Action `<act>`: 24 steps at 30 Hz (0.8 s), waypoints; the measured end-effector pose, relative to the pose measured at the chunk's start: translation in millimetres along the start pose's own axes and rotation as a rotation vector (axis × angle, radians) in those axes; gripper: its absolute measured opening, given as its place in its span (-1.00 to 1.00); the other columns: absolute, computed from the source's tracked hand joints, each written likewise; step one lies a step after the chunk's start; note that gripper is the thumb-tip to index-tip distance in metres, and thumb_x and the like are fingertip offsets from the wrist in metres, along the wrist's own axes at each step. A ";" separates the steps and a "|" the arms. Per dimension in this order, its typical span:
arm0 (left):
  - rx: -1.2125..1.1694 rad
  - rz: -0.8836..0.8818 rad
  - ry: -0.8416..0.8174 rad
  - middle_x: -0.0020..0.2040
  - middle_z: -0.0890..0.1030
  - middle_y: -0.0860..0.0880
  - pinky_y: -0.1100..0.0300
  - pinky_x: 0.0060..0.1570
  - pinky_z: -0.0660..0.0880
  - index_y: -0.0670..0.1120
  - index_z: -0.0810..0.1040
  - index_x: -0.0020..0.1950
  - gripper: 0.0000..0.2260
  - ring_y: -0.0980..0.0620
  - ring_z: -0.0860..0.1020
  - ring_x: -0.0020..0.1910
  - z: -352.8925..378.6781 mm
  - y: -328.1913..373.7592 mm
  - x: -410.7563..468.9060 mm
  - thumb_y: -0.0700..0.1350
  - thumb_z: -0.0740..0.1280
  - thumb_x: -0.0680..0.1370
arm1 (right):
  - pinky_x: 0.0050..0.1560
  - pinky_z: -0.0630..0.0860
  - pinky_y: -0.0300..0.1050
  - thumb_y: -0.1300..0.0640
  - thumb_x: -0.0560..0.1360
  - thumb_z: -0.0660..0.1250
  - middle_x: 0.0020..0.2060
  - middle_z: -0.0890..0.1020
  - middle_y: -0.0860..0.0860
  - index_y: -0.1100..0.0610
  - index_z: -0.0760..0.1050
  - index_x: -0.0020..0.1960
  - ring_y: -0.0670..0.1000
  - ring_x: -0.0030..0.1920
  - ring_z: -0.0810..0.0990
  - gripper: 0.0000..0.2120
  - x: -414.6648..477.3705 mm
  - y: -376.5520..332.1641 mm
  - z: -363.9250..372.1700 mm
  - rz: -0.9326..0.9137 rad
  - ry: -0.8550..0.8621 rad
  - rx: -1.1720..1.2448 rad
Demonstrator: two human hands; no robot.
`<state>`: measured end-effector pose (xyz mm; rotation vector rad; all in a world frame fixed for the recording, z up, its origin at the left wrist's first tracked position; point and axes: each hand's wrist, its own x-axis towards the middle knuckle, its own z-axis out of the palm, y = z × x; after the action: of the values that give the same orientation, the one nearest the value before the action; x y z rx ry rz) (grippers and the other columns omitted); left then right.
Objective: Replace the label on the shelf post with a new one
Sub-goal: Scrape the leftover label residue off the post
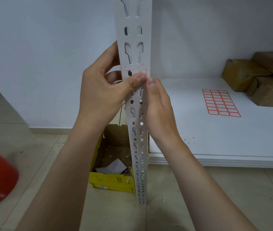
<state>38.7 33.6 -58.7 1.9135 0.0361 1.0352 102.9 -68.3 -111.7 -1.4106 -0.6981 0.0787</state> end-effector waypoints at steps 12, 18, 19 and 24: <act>-0.067 0.013 -0.130 0.53 0.47 -0.09 0.21 0.25 0.59 -0.27 0.21 0.64 -0.38 0.14 0.58 0.38 -14.9 -14.4 1.1 -0.39 0.37 0.62 | -0.05 0.63 -0.25 -0.20 0.69 0.05 -0.15 0.69 -0.23 -0.13 0.51 0.08 -0.23 -0.07 0.68 -0.71 0.6 1.6 -0.1 0.017 0.008 0.015; -0.110 0.009 -0.038 0.47 0.53 -0.14 0.26 0.21 0.58 -0.31 0.30 0.59 -0.48 0.19 0.65 0.27 -6.4 -19.5 -3.0 -0.36 0.35 0.64 | -0.08 0.58 -0.34 -0.13 0.74 0.04 -0.10 0.68 -0.13 0.05 0.54 0.20 -0.29 -0.11 0.65 -0.63 0.0 2.6 1.7 0.019 0.032 0.011; -0.124 -0.008 -0.016 0.45 0.55 -0.15 0.27 0.18 0.59 -0.31 0.33 0.57 -0.50 0.21 0.67 0.21 -3.4 -19.6 -4.4 -0.36 0.35 0.64 | -0.08 0.57 -0.37 -0.12 0.76 0.04 -0.08 0.68 -0.11 0.08 0.54 0.23 -0.30 -0.11 0.64 -0.61 -0.4 3.0 1.5 0.021 0.035 0.011; -0.208 -0.107 0.128 0.28 0.69 -0.20 0.29 0.08 0.62 -0.31 0.49 0.47 -0.63 0.17 0.71 0.11 8.6 -20.2 -8.6 -0.30 0.35 0.66 | -0.11 0.53 -0.41 -0.04 0.80 0.04 -0.11 0.67 -0.09 0.15 0.53 0.23 -0.32 -0.16 0.61 -0.63 0.3 2.5 1.6 0.023 0.034 0.018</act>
<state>46.4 35.4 -80.9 1.6390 0.0985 1.0457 103.3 -66.3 -113.9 -1.4003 -0.6517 0.0785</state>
